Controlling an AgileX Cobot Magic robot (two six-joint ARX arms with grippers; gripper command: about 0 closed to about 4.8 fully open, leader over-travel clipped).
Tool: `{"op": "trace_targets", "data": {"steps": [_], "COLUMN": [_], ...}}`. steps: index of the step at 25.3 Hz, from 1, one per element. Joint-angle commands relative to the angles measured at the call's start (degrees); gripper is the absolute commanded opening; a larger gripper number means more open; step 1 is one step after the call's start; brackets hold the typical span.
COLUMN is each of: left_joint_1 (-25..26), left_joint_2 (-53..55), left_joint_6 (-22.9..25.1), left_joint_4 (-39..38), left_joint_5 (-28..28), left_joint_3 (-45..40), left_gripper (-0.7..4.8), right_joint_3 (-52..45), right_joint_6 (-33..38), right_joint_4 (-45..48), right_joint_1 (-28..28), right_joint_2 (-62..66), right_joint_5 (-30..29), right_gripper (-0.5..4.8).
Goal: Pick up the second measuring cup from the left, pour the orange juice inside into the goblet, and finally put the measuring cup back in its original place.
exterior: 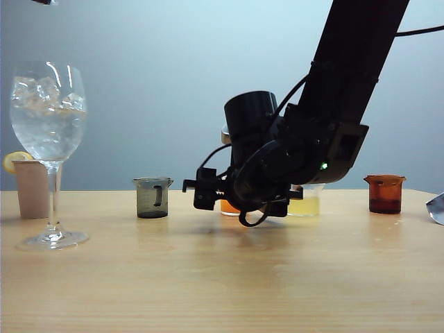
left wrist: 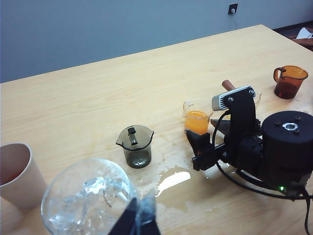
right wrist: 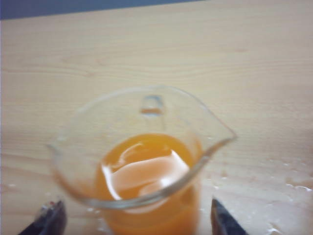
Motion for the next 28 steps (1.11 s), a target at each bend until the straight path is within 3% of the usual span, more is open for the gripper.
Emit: {"op": "trace_targets", "data": {"steps": [1, 20, 28], "left_joint_1": [0.1, 0.1, 0.1], "left_joint_2": [-0.1, -0.1, -0.1], "left_joint_6": [0.2, 0.2, 0.2], "left_joint_4": [0.3, 0.3, 0.3], "left_joint_5": [0.0, 0.0, 0.0], "left_joint_3": [0.3, 0.3, 0.3], "left_gripper": [-0.03, -0.03, -0.03], "right_joint_3": [1.4, 4.4, 7.7], "right_joint_6": [-0.3, -0.4, -3.8], "right_joint_4": [0.3, 0.4, -0.5], "right_joint_1": [-0.5, -2.9, -2.9], "right_joint_2": [0.4, 3.4, 4.7], "right_joint_5": [0.9, -0.4, -2.0], "right_gripper": [3.78, 3.78, 3.77]}}
